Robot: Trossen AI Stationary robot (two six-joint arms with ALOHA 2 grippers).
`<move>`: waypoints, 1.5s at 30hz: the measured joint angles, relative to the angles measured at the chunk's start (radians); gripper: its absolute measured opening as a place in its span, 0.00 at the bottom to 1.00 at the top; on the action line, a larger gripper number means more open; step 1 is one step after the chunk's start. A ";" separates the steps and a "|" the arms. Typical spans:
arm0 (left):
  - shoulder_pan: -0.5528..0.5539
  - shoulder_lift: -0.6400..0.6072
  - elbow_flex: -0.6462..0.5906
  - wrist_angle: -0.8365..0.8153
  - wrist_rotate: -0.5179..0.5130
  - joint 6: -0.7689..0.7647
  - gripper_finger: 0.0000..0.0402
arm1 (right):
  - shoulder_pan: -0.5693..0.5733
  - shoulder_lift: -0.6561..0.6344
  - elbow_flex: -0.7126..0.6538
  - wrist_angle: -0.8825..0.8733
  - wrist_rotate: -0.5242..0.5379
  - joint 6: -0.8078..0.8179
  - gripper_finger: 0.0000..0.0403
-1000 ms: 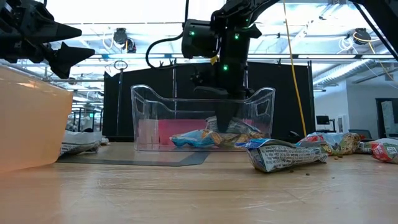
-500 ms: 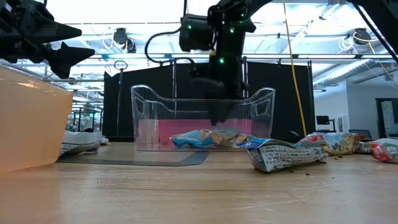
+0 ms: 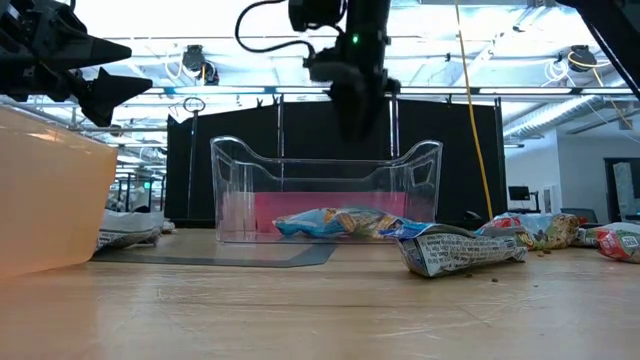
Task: Pick and place Granola Bars by type
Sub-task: Put the top right blue granola bar into the red bin
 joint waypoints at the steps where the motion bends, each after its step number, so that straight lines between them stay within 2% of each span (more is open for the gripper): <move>1: 0.000 0.000 0.000 0.000 0.000 0.000 0.67 | 0.000 0.000 0.020 -0.028 0.000 0.005 0.54; 9: 0.000 0.000 0.000 0.000 0.000 0.000 0.67 | 0.000 -0.020 0.141 -0.264 0.002 0.083 0.57; 13: 0.000 0.000 0.000 0.000 0.000 0.000 0.67 | 0.001 -0.097 0.143 -0.260 0.003 0.121 0.59; 18: 0.000 0.000 0.000 0.000 0.000 0.000 0.67 | 0.006 -0.205 0.142 -0.263 0.068 0.196 0.59; 22: 0.000 0.000 0.000 0.000 0.000 0.000 0.67 | 0.005 -0.293 0.108 -0.262 0.058 0.240 0.59; 27: 0.000 0.000 0.000 0.000 0.000 0.000 0.67 | 0.016 -0.420 -0.019 -0.260 0.023 0.264 0.60; 35: 0.000 0.000 0.000 0.000 0.000 0.000 0.67 | 0.025 -0.656 -0.344 -0.263 -0.006 0.345 0.70; 39: 0.000 0.000 0.000 0.000 0.000 0.000 0.67 | 0.025 -0.757 -0.505 -0.264 -0.077 0.376 0.74; 45: 0.000 0.000 0.000 0.000 0.000 0.000 0.67 | 0.032 -0.858 -0.698 -0.264 -0.093 0.389 0.73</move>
